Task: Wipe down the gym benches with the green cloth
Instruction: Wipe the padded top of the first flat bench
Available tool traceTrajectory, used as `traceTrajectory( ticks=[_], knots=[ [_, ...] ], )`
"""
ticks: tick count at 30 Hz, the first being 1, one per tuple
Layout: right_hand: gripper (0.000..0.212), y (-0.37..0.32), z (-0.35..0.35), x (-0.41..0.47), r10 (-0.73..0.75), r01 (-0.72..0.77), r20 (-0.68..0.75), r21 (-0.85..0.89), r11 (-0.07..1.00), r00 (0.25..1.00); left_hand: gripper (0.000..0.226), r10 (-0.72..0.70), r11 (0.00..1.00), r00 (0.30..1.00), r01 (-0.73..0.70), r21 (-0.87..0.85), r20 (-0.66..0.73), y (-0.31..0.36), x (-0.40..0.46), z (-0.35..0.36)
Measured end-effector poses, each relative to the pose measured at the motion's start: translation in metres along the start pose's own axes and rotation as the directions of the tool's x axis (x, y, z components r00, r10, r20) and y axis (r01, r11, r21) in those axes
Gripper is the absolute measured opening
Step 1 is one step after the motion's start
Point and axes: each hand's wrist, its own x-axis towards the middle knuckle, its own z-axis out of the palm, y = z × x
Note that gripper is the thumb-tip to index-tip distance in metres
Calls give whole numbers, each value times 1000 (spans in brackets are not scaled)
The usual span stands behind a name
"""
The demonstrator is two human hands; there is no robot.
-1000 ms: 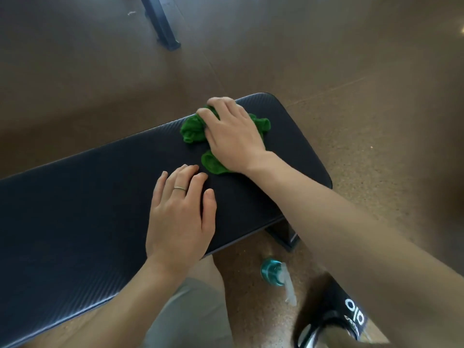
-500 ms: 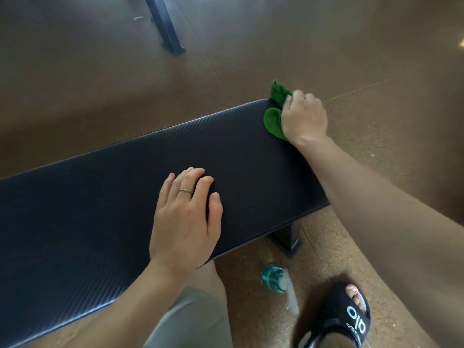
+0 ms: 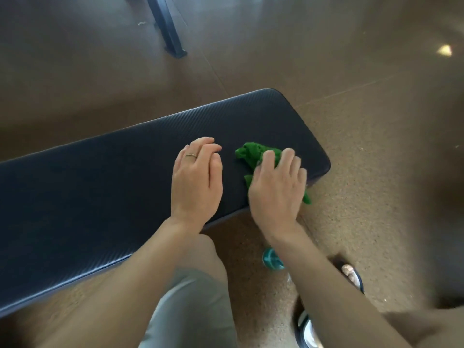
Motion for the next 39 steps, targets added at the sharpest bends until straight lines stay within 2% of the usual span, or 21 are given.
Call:
traceTrajectory(
  ticks=[2,4,6,9,12,13,14,16,18,21,22,24,26,29,30,31,33,35,36,37,39],
  knots=[
    [17,-30,-6,-22,-90,86,49,71,994,995,38,-79,989,990,64,-130,-114,-2,2,-25],
    [15,-59,-8,-37,-188,180,50,127,975,981,37,-172,974,962,133,-185,-212,-8,5,-53],
    [16,-90,-9,-56,-332,319,43,191,928,942,36,-274,947,933,219,-236,-235,-16,7,-78],
    [25,-121,-10,-88,-589,560,39,269,784,807,36,-358,921,911,308,-239,-205,-28,3,-93],
    [25,-98,-7,-81,-729,707,-16,259,658,685,35,-361,927,918,335,-169,-161,-37,-4,-93],
    [24,-80,-8,-68,-727,713,-28,225,664,686,35,-341,938,929,325,-123,-143,-39,-6,-93],
    [22,-60,-9,-51,-685,678,-30,181,713,728,34,-316,948,941,311,-65,-121,-42,-8,-92],
    [16,-10,-6,-13,-513,514,-35,80,854,857,30,-278,956,958,283,77,-72,-44,-11,-87],
    [13,28,-2,18,-302,305,-56,56,951,952,27,-251,940,968,249,233,-21,-45,-17,-77],
    [17,16,4,22,-80,84,-69,59,995,994,32,-197,927,980,183,328,10,-42,-29,-60],
    [15,-4,2,11,-89,93,-61,67,993,994,33,-174,925,984,172,338,-23,-44,-33,-57],
    [8,-51,-4,-21,-264,265,-22,147,953,964,30,-118,920,984,160,357,-135,-49,-37,-56],
    [7,-80,-11,-57,-468,455,1,234,859,884,26,-65,927,973,142,348,-223,-52,-40,-58],
    [15,-70,-16,-55,-684,657,-4,285,698,729,27,-88,943,957,170,286,-277,-50,-44,-59],
    [17,-59,-14,-40,-718,693,9,255,674,696,27,-112,946,951,191,262,-288,-49,-45,-59],
    [17,-46,-10,-23,-701,681,21,219,699,713,28,-137,949,946,210,234,-293,-50,-46,-58],
    [14,-26,-3,16,-555,547,4,163,821,832,29,-193,952,939,249,177,-285,-51,-44,-57],
    [13,-32,3,37,-456,451,7,144,881,890,28,-224,949,939,271,160,-261,-52,-42,-56],
    [14,-47,7,37,-492,483,28,158,862,870,28,-222,948,944,268,173,-246,-52,-41,-55],
    [17,-66,11,35,-573,556,44,191,809,818,27,-215,946,949,261,193,-233,-52,-40,-54],
    [24,-105,20,36,-735,698,50,275,661,676,26,-222,935,946,275,222,-236,-54,-39,-53]
  ],
)
